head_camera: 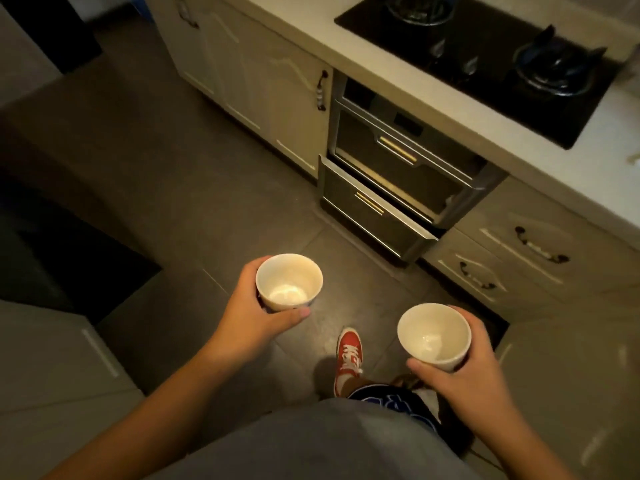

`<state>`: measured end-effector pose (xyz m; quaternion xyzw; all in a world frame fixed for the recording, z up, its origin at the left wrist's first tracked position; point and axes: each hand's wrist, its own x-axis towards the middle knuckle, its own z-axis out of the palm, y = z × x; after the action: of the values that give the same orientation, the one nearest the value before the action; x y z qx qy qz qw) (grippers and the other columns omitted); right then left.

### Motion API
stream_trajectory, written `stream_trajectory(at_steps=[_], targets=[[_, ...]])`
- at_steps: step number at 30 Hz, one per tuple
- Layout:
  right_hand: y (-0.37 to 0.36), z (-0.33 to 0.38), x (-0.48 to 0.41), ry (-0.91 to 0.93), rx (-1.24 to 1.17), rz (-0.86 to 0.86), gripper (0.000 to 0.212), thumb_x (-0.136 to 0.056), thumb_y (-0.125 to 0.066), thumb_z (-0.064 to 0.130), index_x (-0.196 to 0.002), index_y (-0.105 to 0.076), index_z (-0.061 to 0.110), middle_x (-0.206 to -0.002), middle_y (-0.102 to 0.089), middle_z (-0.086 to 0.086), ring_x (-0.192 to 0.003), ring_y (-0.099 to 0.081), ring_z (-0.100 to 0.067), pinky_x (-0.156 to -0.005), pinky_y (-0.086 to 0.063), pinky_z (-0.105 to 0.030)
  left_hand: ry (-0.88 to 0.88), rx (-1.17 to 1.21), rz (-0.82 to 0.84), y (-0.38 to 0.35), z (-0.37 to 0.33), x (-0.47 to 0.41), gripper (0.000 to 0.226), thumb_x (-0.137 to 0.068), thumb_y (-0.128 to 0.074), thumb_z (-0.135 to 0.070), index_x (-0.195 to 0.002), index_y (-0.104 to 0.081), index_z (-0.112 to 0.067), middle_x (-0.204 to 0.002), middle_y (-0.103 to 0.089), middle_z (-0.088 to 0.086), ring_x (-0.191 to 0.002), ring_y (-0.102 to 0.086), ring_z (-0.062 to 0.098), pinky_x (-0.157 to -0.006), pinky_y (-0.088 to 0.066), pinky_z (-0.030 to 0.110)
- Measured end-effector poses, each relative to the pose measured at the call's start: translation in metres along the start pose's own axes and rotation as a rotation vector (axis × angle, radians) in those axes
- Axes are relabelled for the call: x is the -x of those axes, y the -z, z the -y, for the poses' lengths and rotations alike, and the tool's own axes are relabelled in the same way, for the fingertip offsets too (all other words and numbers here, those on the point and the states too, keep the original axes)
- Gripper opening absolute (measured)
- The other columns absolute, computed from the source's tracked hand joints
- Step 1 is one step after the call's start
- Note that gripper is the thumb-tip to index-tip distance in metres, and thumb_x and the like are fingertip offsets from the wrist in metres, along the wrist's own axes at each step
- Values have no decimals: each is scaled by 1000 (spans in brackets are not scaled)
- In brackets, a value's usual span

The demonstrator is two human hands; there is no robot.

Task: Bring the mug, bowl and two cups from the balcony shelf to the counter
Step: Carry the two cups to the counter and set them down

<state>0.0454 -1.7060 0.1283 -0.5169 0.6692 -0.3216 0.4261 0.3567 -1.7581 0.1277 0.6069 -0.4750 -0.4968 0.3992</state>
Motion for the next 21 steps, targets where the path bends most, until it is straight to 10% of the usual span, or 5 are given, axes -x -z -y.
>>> stream_trajectory(at_steps=[8,17,21], targets=[[-21,65,-163,129,29,317,95,-49,-92,34,-114,-32,69,-105,-43,51,-102,-43,27,-70,-43,-8,17,-43,-277,22,-41,-64,78,-59,-90,-12,-116,-45,-41,-115,-57,-17,-102,-56,-12,-74,-47,5],[-163,174,-298,315,48,593,90,-53,-91,26,-118,-38,56,-107,-45,46,-103,-46,23,-74,-44,-8,168,29,-574,117,-28,-99,80,-50,-84,-47,-116,-41,-55,-108,-52,-43,-106,-50,-17,-70,-46,0],[-229,211,-341,329,36,601,92,-55,-92,15,-129,-41,37,-116,-48,28,-103,-49,19,-70,-47,0,207,55,-615,175,-12,-137,81,-57,-89,-32,-113,-39,-62,-105,-51,-45,-102,-50,-19,-65,-49,3]])
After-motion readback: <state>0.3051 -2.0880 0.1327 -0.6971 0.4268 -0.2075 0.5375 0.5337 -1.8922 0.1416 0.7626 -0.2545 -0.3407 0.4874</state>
